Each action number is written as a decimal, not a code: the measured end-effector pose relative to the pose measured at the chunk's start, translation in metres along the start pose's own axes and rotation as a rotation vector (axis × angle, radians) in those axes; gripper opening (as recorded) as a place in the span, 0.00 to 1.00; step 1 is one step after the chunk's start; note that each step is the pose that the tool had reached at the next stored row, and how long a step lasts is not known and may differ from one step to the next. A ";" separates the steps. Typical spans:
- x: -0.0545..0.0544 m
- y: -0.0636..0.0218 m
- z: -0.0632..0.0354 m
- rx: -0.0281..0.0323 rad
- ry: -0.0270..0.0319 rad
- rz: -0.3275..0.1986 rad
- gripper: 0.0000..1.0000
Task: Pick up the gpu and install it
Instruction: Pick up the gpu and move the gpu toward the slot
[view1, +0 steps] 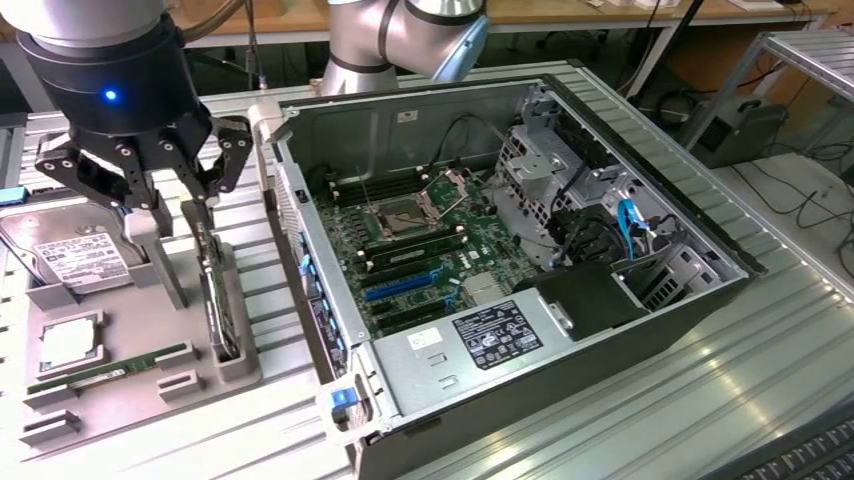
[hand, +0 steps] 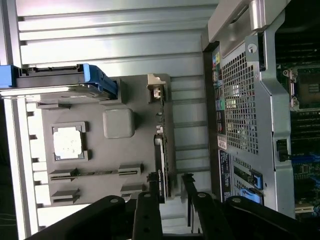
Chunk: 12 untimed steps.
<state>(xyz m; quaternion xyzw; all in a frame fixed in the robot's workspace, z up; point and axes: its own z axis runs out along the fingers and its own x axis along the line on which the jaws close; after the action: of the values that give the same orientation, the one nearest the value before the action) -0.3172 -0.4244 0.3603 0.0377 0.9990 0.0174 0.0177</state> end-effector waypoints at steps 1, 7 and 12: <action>0.000 0.0000 0.0002 0.0000 0.0000 0.000 0.36; 0.000 -0.0004 0.0112 0.0000 -0.0001 0.000 0.42; 0.001 -0.0008 0.0231 0.0001 -0.0002 0.000 0.42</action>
<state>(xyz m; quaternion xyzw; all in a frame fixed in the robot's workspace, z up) -0.3173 -0.4244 0.3372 0.0377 0.9990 0.0173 0.0178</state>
